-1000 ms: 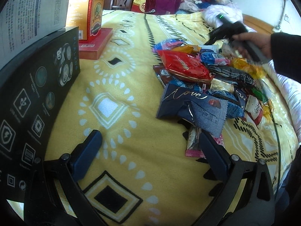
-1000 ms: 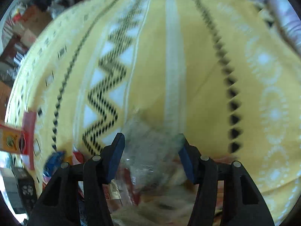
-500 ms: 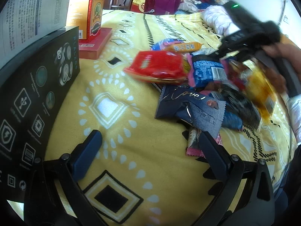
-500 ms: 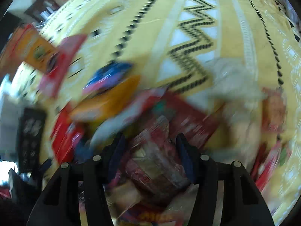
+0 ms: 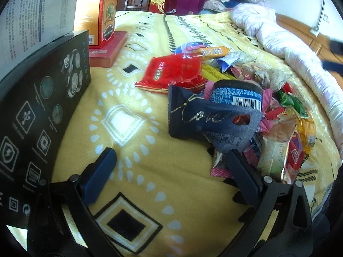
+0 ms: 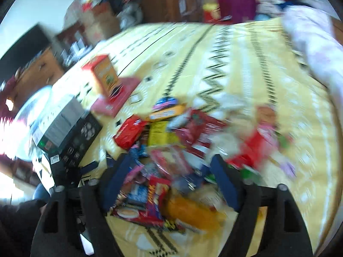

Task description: Organize snacks

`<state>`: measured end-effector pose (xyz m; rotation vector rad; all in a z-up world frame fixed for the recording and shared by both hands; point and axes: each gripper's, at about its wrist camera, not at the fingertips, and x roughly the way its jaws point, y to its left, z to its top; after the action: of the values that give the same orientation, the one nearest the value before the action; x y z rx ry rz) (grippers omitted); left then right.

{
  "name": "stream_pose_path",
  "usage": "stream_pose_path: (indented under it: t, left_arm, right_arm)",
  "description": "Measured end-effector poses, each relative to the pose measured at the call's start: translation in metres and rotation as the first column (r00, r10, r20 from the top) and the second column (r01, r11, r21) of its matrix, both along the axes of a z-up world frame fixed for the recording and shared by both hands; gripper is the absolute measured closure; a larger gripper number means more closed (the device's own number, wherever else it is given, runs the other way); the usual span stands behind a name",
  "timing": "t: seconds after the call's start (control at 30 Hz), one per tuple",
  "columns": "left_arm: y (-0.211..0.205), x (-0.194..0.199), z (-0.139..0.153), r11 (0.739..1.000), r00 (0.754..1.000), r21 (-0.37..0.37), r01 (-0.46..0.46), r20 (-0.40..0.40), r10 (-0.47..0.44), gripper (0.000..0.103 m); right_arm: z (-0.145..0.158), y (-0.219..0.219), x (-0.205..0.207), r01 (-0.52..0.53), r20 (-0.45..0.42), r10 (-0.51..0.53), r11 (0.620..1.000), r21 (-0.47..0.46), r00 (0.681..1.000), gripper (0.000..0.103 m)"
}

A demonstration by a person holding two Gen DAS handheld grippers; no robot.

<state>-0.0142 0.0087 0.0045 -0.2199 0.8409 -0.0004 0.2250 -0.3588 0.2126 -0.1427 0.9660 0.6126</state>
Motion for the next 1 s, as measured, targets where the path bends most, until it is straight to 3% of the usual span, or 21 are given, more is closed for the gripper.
stream_pose_path:
  t: [0.1,0.2,0.4,0.53,0.67,0.8,1.0]
  left_arm:
    - [-0.002,0.0,0.002,1.0,0.999,0.012,0.016,-0.03,-0.016,0.0]
    - [-0.006,0.001,0.003,0.998,0.996,0.039,0.049,-0.079,-0.046,0.0]
    - [-0.008,-0.013,0.014,0.997,0.994,0.054,0.047,-0.103,-0.041,0.001]
    - [-0.002,-0.03,0.044,0.998,0.996,-0.067,-0.006,-0.086,0.0,0.002]
    - [-0.014,-0.029,0.091,0.998,1.0,-0.049,0.024,-0.019,-0.025,0.002]
    - [-0.044,0.01,0.129,0.987,0.989,-0.069,0.145,0.0,-0.145,0.001]
    - [-0.084,0.104,0.121,0.949,0.973,-0.26,0.18,-0.095,-0.211,0.001]
  right_arm:
    - [-0.014,-0.035,-0.015,0.111,-0.01,-0.111,0.994,0.007,0.994,0.019]
    - [-0.051,-0.064,-0.035,0.226,-0.077,-0.224,0.974,0.024,0.972,0.019]
    - [-0.081,-0.1,-0.04,0.332,-0.142,-0.318,0.939,0.086,0.937,0.019]
    - [-0.083,-0.109,-0.036,0.381,-0.129,-0.364,0.912,0.153,0.922,0.018]
    - [-0.082,-0.123,-0.031,0.438,-0.145,-0.414,0.866,0.242,0.899,0.017]
    - [-0.086,-0.141,-0.031,0.493,-0.185,-0.457,0.808,0.323,0.87,0.017]
    - [-0.083,-0.147,-0.033,0.489,-0.163,-0.463,0.789,0.372,0.871,0.013]
